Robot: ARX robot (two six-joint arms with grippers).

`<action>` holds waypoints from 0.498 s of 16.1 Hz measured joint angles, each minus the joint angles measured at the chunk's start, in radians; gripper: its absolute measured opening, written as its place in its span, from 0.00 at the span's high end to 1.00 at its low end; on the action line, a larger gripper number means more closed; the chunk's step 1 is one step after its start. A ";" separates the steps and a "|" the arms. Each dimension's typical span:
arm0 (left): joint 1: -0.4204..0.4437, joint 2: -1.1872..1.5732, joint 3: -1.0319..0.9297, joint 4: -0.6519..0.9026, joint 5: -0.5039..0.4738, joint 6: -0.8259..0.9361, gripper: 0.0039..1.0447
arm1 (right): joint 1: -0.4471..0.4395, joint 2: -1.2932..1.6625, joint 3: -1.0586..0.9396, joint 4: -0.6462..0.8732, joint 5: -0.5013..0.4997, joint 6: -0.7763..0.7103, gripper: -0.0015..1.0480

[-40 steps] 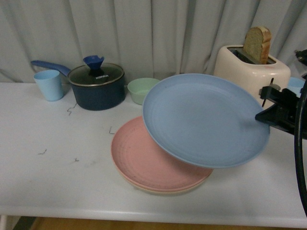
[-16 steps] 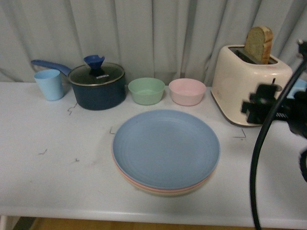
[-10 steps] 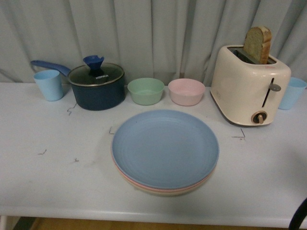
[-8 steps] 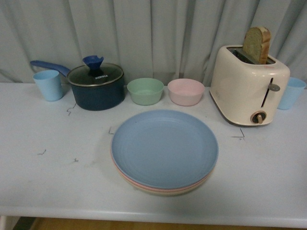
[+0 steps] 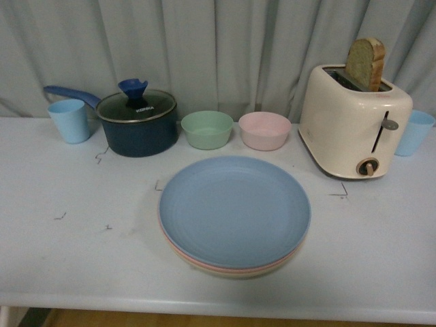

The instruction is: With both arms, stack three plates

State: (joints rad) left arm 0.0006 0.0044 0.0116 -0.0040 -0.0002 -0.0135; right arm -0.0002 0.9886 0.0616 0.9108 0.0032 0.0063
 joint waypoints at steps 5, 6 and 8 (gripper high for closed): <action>0.000 0.000 0.000 0.000 0.000 0.000 0.06 | 0.000 -0.123 -0.026 -0.094 0.000 0.000 0.98; 0.000 0.000 0.000 0.000 0.000 0.000 0.06 | 0.000 -0.157 -0.031 -0.120 0.000 0.000 0.98; 0.000 0.000 0.000 0.000 0.000 0.000 0.06 | 0.000 -0.241 -0.042 -0.193 0.000 0.000 0.98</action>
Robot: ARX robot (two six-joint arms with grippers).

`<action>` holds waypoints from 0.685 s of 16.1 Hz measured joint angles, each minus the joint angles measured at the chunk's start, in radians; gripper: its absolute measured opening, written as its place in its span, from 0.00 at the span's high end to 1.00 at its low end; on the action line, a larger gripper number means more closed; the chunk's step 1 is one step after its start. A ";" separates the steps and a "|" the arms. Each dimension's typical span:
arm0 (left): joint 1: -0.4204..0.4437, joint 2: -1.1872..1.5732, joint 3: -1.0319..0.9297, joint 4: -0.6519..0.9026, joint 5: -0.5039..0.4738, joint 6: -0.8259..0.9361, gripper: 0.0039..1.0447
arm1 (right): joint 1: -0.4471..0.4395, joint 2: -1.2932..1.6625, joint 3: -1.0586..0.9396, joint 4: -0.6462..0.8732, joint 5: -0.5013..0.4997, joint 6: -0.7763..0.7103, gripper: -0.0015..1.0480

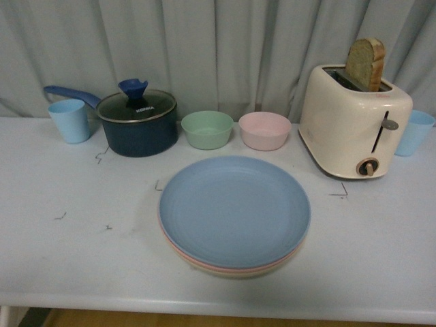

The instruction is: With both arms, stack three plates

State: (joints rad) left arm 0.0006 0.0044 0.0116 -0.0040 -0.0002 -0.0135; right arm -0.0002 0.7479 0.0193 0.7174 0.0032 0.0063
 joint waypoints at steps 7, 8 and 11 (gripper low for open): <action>0.000 0.000 0.000 0.000 0.000 0.000 0.06 | 0.000 -0.265 -0.008 -0.239 0.000 0.000 0.98; 0.000 0.000 0.000 0.000 0.000 0.000 0.06 | 0.000 -0.294 -0.008 -0.266 0.000 0.000 0.98; 0.000 0.000 0.000 0.000 0.000 0.000 0.06 | 0.000 -0.373 -0.008 -0.343 0.000 0.000 0.98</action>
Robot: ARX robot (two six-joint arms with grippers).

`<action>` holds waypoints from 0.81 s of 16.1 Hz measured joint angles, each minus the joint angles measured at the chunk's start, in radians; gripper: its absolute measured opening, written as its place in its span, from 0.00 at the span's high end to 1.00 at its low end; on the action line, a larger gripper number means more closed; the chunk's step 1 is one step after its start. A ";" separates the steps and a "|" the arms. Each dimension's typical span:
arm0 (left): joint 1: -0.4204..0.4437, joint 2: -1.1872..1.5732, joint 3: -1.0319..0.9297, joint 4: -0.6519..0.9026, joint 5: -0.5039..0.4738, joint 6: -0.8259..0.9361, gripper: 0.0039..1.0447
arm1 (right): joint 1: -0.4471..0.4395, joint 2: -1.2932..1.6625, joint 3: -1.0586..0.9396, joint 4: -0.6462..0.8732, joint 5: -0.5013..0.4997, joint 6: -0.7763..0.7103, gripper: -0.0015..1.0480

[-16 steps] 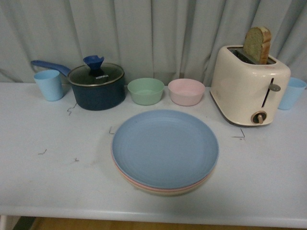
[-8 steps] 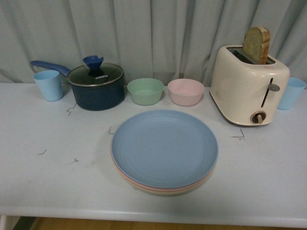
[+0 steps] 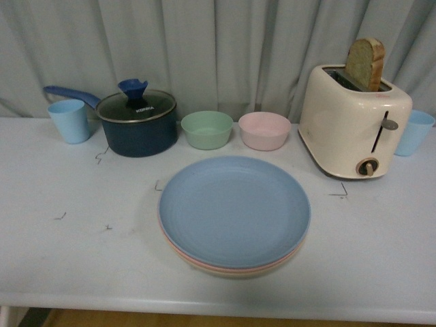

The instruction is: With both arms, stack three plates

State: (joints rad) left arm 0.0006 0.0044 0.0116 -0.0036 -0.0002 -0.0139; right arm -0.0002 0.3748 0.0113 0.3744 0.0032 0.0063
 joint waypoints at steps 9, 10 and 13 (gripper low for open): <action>0.000 0.000 0.000 0.000 0.000 0.000 0.06 | 0.000 -0.177 0.000 -0.175 0.000 0.000 0.98; 0.000 0.000 0.000 0.000 0.000 0.000 0.06 | 0.000 -0.189 0.000 -0.187 0.000 0.000 0.98; 0.000 0.000 0.000 0.000 0.000 0.000 0.06 | 0.000 -0.308 0.000 -0.362 -0.002 0.000 0.98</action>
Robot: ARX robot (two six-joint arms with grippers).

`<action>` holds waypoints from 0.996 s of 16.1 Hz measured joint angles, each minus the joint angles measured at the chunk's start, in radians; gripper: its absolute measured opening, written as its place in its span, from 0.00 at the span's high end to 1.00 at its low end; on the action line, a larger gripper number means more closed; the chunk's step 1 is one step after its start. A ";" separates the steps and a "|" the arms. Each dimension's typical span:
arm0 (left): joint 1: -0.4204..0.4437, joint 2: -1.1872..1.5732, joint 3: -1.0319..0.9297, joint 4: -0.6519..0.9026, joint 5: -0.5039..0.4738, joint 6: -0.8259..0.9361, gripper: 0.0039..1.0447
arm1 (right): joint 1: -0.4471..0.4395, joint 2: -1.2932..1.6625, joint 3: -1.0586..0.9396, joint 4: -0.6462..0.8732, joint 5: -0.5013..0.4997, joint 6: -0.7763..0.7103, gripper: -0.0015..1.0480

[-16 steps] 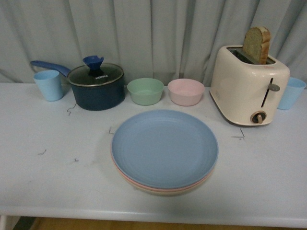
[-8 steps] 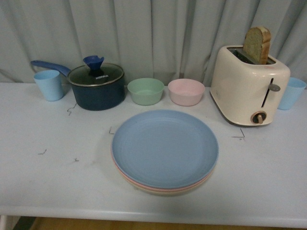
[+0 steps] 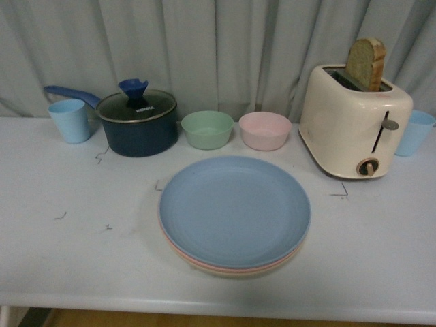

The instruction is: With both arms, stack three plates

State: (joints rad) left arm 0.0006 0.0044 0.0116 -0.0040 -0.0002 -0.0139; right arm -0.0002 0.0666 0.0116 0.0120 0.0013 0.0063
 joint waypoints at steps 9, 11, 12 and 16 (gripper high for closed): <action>0.000 0.000 0.000 0.001 0.000 0.000 0.06 | 0.000 -0.064 0.000 -0.016 0.000 0.000 0.48; 0.000 0.000 0.000 0.000 0.000 0.000 0.06 | 0.000 -0.064 0.000 -0.016 0.000 0.000 0.34; 0.000 0.000 0.000 0.001 0.000 0.000 0.06 | 0.000 -0.064 0.000 -0.016 0.000 0.000 0.29; 0.000 0.000 0.000 0.000 0.000 0.000 0.06 | 0.000 -0.064 0.000 -0.016 0.000 0.000 0.04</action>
State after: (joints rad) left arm 0.0006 0.0044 0.0116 -0.0036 -0.0002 -0.0139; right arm -0.0002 0.0025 0.0116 -0.0036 0.0013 0.0059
